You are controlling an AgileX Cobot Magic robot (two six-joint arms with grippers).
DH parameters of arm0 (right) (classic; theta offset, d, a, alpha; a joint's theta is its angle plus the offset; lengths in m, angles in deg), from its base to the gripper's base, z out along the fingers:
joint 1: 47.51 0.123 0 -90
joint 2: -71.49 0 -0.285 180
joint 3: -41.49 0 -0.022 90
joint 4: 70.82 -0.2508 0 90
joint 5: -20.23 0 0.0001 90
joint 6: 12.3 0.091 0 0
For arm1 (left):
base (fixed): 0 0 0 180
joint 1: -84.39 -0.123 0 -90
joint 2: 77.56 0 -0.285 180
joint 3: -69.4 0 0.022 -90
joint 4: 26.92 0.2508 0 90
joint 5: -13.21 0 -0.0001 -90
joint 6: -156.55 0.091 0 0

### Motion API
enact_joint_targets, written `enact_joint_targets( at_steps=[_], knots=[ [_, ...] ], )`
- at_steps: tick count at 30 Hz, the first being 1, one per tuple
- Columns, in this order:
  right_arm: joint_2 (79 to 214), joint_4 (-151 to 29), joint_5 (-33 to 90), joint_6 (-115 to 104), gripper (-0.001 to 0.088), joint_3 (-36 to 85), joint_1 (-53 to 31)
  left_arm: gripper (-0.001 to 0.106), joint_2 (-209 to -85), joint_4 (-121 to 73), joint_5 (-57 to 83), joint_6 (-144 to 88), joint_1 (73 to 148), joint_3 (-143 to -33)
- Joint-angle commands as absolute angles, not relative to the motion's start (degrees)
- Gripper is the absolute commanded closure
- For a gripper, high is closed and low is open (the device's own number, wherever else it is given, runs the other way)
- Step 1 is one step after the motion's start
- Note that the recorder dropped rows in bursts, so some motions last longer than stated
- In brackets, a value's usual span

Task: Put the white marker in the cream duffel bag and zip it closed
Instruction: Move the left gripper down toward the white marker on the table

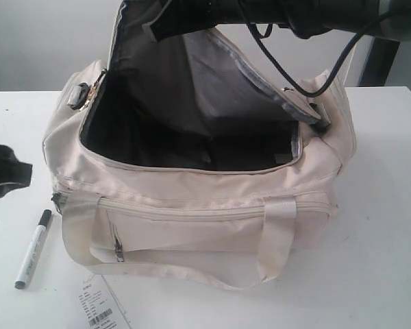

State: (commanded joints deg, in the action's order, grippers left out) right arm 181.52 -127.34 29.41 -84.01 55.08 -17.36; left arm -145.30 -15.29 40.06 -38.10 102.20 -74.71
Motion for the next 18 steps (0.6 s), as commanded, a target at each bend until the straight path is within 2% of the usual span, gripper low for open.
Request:
enact_joint_targets(
  at_steps=[7, 18],
  knots=[
    [181.5, -127.3, 29.4, -84.0, 0.0868, 55.1, -17.4, 0.105, -145.3, -13.1, 43.9, -38.2, 102.2, -74.7],
    [181.5, -127.3, 29.4, -84.0, 0.0868, 55.1, -17.4, 0.105, -148.8, -16.4, 40.7, -38.8, 102.2, -70.5]
  ],
)
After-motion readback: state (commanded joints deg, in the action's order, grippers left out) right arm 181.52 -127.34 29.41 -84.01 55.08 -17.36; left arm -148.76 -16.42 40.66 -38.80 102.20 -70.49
